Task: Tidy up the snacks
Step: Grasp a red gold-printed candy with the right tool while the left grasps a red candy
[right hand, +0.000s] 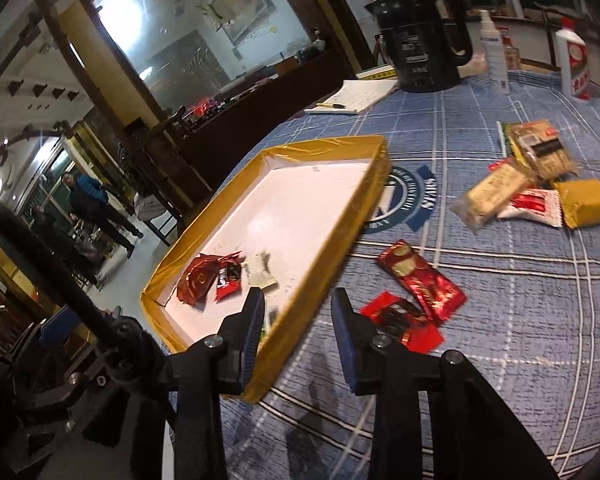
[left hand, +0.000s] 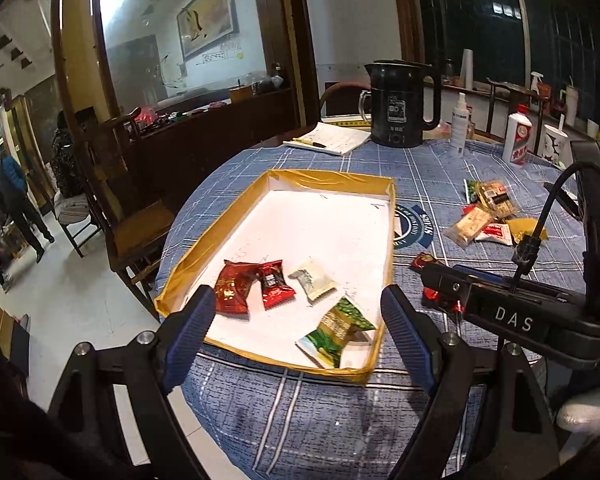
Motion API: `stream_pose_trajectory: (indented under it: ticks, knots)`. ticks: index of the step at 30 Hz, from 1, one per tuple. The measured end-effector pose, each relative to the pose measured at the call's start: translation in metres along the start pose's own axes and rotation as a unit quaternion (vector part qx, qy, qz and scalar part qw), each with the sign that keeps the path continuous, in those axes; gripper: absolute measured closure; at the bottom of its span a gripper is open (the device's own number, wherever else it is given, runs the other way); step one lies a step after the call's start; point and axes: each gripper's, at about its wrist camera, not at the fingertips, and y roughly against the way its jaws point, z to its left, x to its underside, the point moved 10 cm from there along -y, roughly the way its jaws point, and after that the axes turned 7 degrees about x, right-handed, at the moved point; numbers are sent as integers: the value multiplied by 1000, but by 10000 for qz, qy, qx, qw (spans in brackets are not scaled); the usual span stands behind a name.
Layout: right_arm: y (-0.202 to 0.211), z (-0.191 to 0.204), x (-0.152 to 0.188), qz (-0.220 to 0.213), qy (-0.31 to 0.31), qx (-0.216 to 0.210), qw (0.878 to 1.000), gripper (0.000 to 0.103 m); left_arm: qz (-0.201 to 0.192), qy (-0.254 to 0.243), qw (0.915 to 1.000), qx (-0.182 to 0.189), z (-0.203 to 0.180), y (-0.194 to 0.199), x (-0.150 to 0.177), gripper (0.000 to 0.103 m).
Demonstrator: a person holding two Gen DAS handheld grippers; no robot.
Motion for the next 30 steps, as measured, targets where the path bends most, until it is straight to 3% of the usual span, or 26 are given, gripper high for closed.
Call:
stream_pose_trajectory:
  ticks: [6,10,14,17,22,25,30]
  knots:
    - [6,-21,4,-11,-184,18,9998,68,67,-119,9997,181,-21,-4,-1,19]
    - [19,-48,-2,-127,-386,100,9991,68,203,287,9959,837,-26,-11,0,26]
    - [38,-96,-11,-285,-715,391,9963,65,271,690,9830,1681,-41,-15,1,26]
    - [47,-137,-10,-275,-927,675,9930,64,269,565,9784,1970,-60,-19,1,26]
    - [59,-188,-9,-339,-1308,997,9858,63,583,306,9722,2248,-93,-30,13,26]
    - [44,-179,-11,-115,-1068,945,9897,63,607,133,9720,2266,-103,-29,16,26]
    - [-12,-112,-15,540,-114,368,9978,63,504,199,9770,2063,-81,-23,14,26]
